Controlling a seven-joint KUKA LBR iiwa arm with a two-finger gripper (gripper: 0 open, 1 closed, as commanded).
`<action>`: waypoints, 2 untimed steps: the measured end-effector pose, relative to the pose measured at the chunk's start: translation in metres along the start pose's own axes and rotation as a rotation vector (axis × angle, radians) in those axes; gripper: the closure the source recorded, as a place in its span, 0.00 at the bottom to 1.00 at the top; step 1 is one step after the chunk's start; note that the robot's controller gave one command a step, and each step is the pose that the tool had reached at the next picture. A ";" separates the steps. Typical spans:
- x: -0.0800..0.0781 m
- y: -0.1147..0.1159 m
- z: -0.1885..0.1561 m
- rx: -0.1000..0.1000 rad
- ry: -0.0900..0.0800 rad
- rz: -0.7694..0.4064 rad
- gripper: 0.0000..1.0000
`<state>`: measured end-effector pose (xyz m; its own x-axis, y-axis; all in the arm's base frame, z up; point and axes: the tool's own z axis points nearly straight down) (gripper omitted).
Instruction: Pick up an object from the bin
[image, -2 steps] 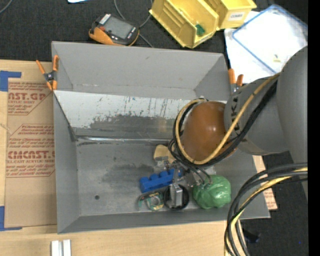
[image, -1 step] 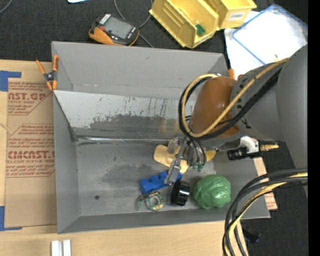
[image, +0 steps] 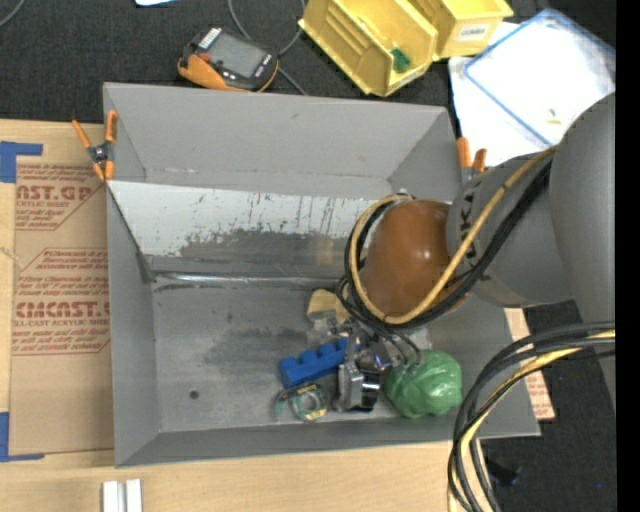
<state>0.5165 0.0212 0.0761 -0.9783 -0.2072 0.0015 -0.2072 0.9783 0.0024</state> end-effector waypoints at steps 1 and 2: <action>-0.029 -0.031 0.005 -0.003 -0.011 0.612 0.00; -0.003 -0.003 0.005 -0.001 0.000 -0.012 1.00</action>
Offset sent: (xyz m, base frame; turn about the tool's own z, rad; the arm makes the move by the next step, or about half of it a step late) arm 0.0011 -0.0016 -0.0043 -0.0135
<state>0.5198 0.0187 0.0713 -0.9758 -0.2185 0.0016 -0.2185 0.9758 0.0039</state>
